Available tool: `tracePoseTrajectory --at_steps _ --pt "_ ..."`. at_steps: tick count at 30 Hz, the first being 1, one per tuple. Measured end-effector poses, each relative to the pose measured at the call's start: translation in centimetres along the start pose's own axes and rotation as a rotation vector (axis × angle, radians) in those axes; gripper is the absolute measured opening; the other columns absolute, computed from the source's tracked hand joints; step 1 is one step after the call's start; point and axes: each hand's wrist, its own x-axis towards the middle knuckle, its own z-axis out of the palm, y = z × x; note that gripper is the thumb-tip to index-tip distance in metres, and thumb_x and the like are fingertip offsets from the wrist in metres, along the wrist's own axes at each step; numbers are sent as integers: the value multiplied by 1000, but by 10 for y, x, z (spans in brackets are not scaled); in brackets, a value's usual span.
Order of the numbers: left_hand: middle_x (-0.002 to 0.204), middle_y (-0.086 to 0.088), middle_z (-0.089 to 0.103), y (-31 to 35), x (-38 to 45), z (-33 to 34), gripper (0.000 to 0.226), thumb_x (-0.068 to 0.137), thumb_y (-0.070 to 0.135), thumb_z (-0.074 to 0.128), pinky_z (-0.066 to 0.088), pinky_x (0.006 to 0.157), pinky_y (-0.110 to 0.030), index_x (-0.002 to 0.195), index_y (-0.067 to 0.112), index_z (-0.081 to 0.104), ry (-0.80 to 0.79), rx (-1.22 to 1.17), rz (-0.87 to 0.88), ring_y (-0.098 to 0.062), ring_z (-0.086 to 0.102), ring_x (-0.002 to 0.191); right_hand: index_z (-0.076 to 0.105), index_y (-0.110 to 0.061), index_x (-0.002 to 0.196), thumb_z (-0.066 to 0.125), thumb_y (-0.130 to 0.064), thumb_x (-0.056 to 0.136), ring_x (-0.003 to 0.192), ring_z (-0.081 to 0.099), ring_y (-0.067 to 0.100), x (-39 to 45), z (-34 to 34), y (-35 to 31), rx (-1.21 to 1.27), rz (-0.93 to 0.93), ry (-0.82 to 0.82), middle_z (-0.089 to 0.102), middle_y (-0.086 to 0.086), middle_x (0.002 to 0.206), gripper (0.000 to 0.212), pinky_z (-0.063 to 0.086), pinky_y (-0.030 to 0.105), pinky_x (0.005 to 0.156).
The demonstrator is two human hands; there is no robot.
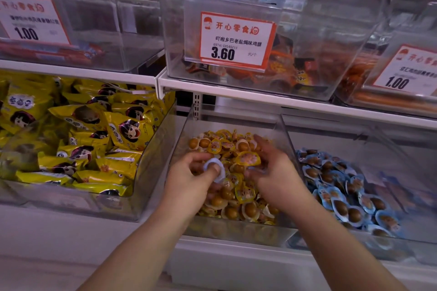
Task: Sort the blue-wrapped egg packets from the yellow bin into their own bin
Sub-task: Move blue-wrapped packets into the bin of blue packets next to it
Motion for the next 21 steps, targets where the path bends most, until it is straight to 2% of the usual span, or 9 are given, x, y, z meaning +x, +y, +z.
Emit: tracePoseTrajectory --at_steps 1,3,5,8,10,12,15,18,21 --pt "99 5 71 -1 0 -1 20 86 24 75 56 62 -28 102 33 67 44 128 94 -12 72 82 33 -30 154 68 -17 91 111 64 13 0 -3 2 -46 18 73 62 -4 133 73 51 19 85" --pt "93 18 69 0 -3 -2 22 81 33 77 53 69 -24 101 38 68 78 255 255 -1 65 85 40 -25 150 62 -22 96 88 71 16 1 -6 2 11 98 100 68 2 122 59 57 30 72" --pt "92 25 66 3 -9 1 27 80 39 77 51 65 -18 104 41 66 44 294 372 1 63 81 50 -20 141 54 -25 101 72 74 25 -2 -3 -3 333 256 17 73 6 104 41 57 35 55" --pt "93 30 63 2 -16 14 31 79 38 78 45 63 -8 106 45 64 -11 398 497 4 61 83 62 -15 126 50 -28 103 67 73 29 -12 -1 -13 662 425 -105 77 8 90 29 51 32 51" --pt "93 27 66 -1 -16 21 35 78 32 80 51 73 -16 109 42 66 -31 430 502 4 62 87 68 -9 116 53 -35 102 71 69 27 -19 -1 -16 879 455 -233 76 13 94 33 49 30 49" --pt "101 23 69 -5 -13 25 38 79 31 80 55 85 -33 113 42 66 -49 444 497 3 64 96 71 -9 114 59 -33 99 76 64 22 -26 -4 -18 883 390 -301 73 14 98 30 46 28 50" --pt "118 30 63 -8 -9 27 47 80 52 72 52 93 -32 124 49 57 -125 488 554 6 59 110 72 -16 112 65 -18 95 74 60 18 -27 -12 -8 709 259 -209 72 9 92 18 44 26 53" --pt "129 35 48 -11 -6 27 54 83 77 47 47 90 -23 131 53 47 -197 611 603 9 51 115 70 -16 111 66 -22 95 63 60 20 -23 -36 10 693 222 -3 71 6 78 18 43 26 48" --pt "129 34 46 -17 3 24 34 91 54 55 48 98 -32 124 47 56 -255 687 619 5 50 120 69 -14 110 62 -24 96 64 70 22 -10 -71 36 651 202 227 71 8 80 18 48 25 48"
